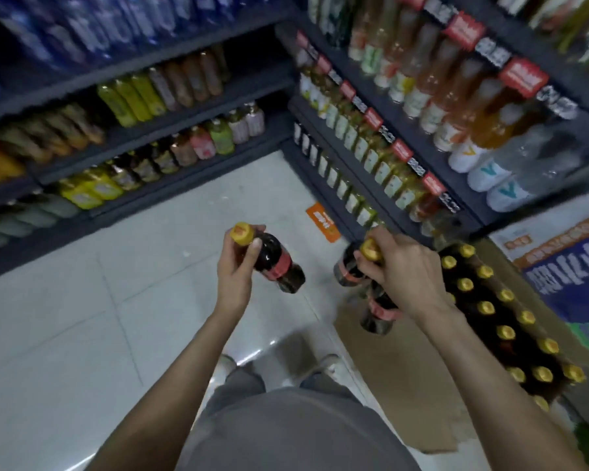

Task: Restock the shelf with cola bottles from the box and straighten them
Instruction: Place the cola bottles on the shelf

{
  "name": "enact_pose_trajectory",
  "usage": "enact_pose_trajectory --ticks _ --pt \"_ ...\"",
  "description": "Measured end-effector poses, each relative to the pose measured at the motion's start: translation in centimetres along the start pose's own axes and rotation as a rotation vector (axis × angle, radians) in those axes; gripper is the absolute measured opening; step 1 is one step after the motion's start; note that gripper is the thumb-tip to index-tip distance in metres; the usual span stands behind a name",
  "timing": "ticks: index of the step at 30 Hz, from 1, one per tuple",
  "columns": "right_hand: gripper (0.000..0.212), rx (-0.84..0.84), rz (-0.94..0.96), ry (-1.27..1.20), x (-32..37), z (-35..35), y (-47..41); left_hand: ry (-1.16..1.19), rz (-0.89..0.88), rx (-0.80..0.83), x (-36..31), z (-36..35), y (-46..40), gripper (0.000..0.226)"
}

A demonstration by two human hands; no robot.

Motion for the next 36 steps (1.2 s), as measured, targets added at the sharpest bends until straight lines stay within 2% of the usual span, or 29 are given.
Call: enact_pose_trajectory --ticks 3,6,11,13,16,21,26,32,36 --pt "0.031 0.026 0.116 -0.033 7.9 -2.3 -5.7 -0.052 -0.024 -0.072 -1.3 10.2 -0.5 0.027" --pt "0.031 -0.043 0.172 -0.124 15.9 -4.2 -11.2 -0.106 -0.019 -0.165 -2.3 20.7 -0.7 0.021" --pt "0.034 -0.149 0.32 -0.278 29.8 -6.5 -21.2 -0.126 -0.045 -0.367 -4.9 36.6 -0.4 0.027" --pt "0.032 -0.161 0.384 -0.338 35.2 -7.1 -25.0 -0.052 -0.064 -0.483 -6.2 42.1 -0.4 0.022" --pt "0.033 -0.209 0.517 -0.389 43.3 -7.4 -31.1 -0.003 -0.144 -0.627 -8.7 49.2 -1.1 0.026" --pt "0.031 -0.21 0.747 -0.509 55.6 -7.5 -41.7 -0.01 -0.287 -0.777 -14.4 60.9 -4.9 0.023" --pt "0.035 -0.258 0.865 -0.572 64.5 -6.7 -52.4 0.103 -0.441 -0.904 -20.7 71.6 -11.1 0.018" --pt "0.034 -0.403 0.885 -0.548 72.5 -4.2 -62.8 0.093 -0.586 -0.89 -27.6 80.9 -19.7 0.029" --pt "0.031 -0.489 0.83 -0.498 76.8 -2.9 -68.5 0.065 -0.724 -0.91 -29.9 86.4 -24.6 0.025"
Point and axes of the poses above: each hand's wrist, its own y-axis away from the middle knuckle, its own z-axis out of the back of the hand, x = y × z, the point moved 6 cm from there along -y, towards the middle knuckle, and after that the axes turned 9 degrees about z, right-handed, at the moved point
